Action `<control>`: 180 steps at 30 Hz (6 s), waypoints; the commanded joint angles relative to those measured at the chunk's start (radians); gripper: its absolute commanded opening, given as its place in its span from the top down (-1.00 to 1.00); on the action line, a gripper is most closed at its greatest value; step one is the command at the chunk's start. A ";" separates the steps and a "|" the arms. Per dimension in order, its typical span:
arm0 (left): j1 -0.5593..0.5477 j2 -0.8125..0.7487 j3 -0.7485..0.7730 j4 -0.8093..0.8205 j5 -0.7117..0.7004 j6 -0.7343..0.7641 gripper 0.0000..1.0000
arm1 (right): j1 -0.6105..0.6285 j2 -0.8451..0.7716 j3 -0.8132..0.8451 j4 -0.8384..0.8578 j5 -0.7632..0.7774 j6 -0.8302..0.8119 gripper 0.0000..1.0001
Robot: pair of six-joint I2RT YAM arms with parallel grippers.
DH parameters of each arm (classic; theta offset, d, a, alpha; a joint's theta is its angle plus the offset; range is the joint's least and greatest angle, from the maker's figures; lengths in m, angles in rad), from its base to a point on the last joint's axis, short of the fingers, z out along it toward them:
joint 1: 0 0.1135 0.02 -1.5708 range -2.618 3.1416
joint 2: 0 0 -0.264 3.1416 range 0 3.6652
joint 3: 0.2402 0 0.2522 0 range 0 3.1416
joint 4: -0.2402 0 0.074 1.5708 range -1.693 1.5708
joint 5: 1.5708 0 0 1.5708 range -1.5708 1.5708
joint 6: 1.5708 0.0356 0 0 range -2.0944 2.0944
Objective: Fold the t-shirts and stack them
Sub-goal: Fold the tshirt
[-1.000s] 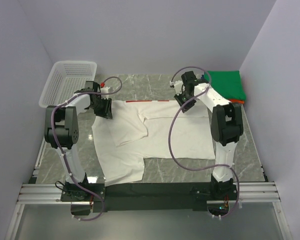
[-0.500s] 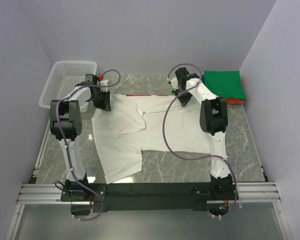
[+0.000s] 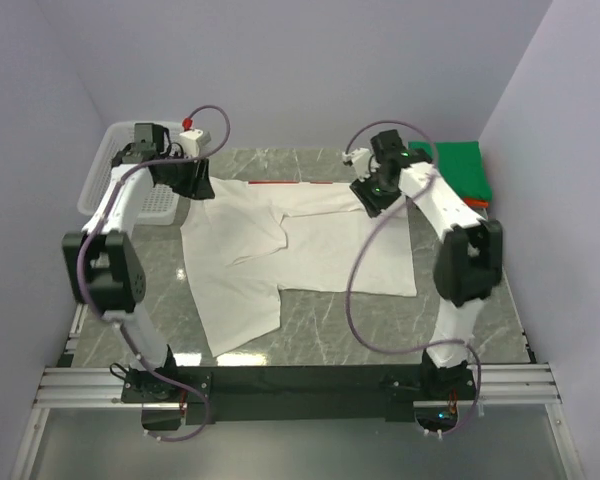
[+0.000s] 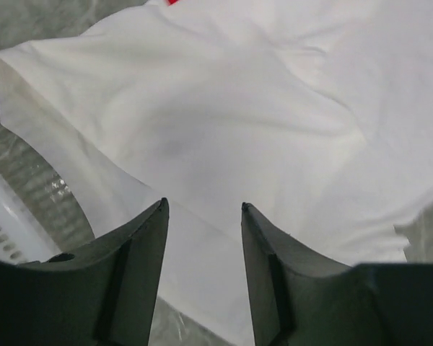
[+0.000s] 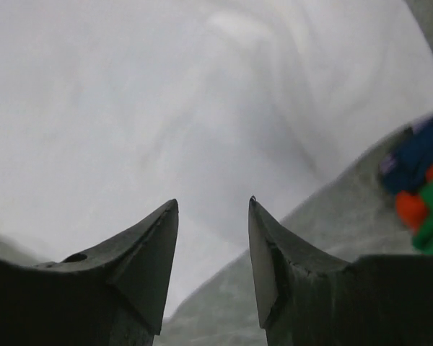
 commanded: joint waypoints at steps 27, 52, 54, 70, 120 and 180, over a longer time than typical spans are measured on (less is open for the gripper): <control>0.026 -0.631 -0.816 -0.087 -0.028 0.713 -0.02 | 0.029 -0.660 -1.091 0.337 0.120 -0.251 0.17; -0.080 -0.553 -0.995 0.088 -0.208 0.810 0.11 | 0.031 -0.778 -1.122 0.276 0.166 -0.247 0.25; -0.080 -0.542 -0.994 0.080 -0.211 0.810 0.10 | 0.032 -0.761 -1.122 0.278 0.156 -0.247 0.26; -0.080 -0.627 -0.957 -0.055 -0.157 0.820 0.04 | 0.035 -0.635 -1.227 0.417 0.168 -0.280 0.83; -0.006 -0.527 -0.643 -0.351 -0.005 0.862 0.99 | -0.112 -0.721 -0.887 0.210 0.097 -0.399 1.00; -0.094 -0.203 -0.483 0.277 -0.291 0.244 0.13 | -0.084 -0.062 -0.204 0.095 0.044 -0.129 0.51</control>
